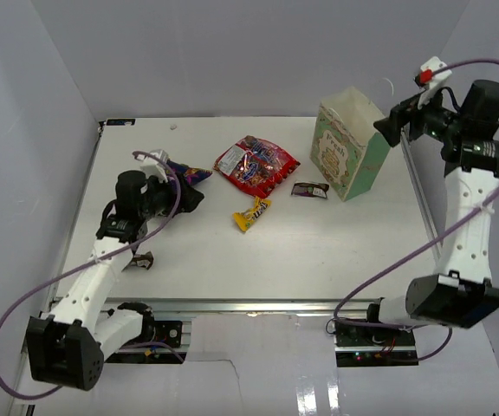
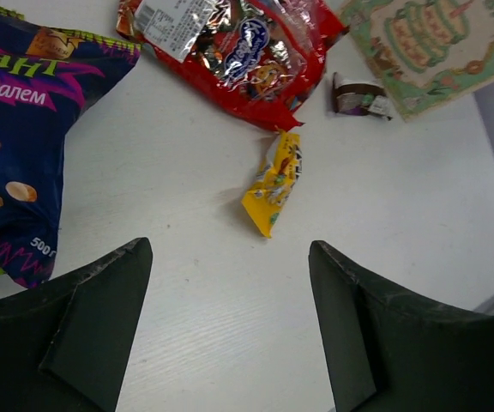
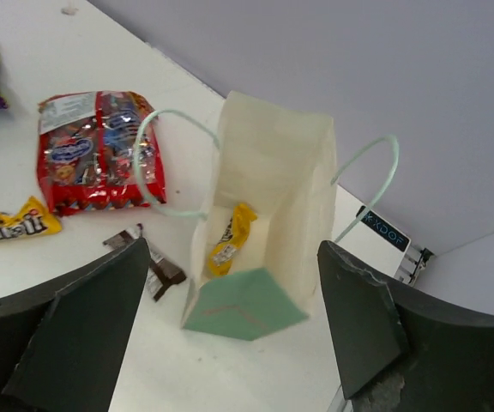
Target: Place the snacks into the paper bag
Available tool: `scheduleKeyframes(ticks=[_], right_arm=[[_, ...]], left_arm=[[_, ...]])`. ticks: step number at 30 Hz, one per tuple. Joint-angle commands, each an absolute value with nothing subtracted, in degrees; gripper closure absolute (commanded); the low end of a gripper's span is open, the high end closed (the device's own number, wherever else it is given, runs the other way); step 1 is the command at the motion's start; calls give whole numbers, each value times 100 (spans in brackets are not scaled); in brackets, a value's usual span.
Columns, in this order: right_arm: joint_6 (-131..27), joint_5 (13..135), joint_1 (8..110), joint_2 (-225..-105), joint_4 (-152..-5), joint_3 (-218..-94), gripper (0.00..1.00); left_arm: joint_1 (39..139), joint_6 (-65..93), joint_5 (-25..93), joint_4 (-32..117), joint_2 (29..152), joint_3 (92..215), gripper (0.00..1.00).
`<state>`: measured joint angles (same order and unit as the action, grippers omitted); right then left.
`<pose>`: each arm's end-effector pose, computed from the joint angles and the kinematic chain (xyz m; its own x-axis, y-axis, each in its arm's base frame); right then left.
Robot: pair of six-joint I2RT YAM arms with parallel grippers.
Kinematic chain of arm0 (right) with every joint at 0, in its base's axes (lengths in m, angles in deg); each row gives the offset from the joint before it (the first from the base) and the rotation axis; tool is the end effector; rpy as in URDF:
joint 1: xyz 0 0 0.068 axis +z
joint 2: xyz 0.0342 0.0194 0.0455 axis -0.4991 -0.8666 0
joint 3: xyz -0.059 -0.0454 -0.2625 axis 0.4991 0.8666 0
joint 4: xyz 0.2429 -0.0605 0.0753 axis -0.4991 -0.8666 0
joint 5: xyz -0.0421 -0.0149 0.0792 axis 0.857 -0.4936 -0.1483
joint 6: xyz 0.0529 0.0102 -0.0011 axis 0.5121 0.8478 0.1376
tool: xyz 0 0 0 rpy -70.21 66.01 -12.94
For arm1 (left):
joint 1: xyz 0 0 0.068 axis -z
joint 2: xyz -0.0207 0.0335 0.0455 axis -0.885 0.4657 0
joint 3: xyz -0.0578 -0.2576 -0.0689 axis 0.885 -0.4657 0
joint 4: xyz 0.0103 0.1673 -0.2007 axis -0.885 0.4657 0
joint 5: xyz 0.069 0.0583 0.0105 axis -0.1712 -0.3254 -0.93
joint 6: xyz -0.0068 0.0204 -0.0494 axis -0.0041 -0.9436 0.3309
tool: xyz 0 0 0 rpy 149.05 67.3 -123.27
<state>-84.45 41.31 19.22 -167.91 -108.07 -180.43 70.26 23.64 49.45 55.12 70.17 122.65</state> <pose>0.3083 -0.0348 0.4773 -0.0063 -0.3345 -0.9424 -0.5364 0.7965 -0.2791 0.2141 -0.0445 0.2852 -0.5561 -0.2575 -0.7902 0.3087 0.8188 -0.4840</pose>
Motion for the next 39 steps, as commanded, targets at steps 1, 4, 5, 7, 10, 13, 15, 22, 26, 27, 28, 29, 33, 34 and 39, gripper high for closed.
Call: scheduleKeyframes(ticks=[1, 4, 5, 7, 10, 13, 15, 22, 26, 27, 28, 29, 33, 34, 39], right_arm=[[-8835, 2884, 1728, -15802, -11386, -17234, 12], [-9916, 2357, 1720, -15151, -12107, -16372, 10], [-10423, 2225, 1728, -15019, -12554, -15944, 10], [-11067, 1926, 1728, -14737, -13048, -15563, 10], [-11982, 1732, 1728, -14509, -13700, -14869, 8], [-12669, 1521, 1720, -14324, -14017, -14192, 7], [-12897, 1407, 1728, -14245, -14139, -13823, 7], [-13670, 1266, 1728, -14323, -14596, -13479, 7], [-13952, 1204, 1728, -14429, -14834, -13478, 7], [-13987, 1195, 1728, -14472, -14869, -13487, 7], [-14031, 1186, 1720, -14490, -14905, -13487, 7], [-14110, 1195, 1728, -14508, -14983, -13496, 7], [-14269, 1186, 1720, -14508, -15072, -13470, 7], [-14356, 1178, 1737, -14499, -15124, -13461, 7], [-15006, 1318, 2183, -14341, -15300, -13434, 6]], left_arm=[[7611, 1707, 3432, 6053, 7610, 13357, 16], [8289, 1048, 1787, 6650, 8707, 14342, 16], [8473, 888, 1523, 6896, 8998, 14556, 16], [8623, 520, 936, 7160, 9806, 15151, 16], [8773, 193, -48, 7337, 10546, 15532, 17], [8844, -290, -623, 7329, 11046, 15805, 18], [8844, -509, -931, 7294, 11250, 15902, 19], [8844, -660, -1556, 7294, 12119, 15912, 26], [8844, -616, -1652, 7250, 12436, 15859, 42], [8844, -590, -1714, 7250, 12472, 15867, 48], [8844, -572, -1723, 7215, 12507, 15867, 56], [8844, -537, -1740, 7206, 12499, 15885, 68], [8853, -458, -1513, 7206, 12245, 15990, 88], [8861, -458, -1451, 7206, 12165, 16034, 91], [8914, -300, -442, 7258, 11236, 16069, 100]])
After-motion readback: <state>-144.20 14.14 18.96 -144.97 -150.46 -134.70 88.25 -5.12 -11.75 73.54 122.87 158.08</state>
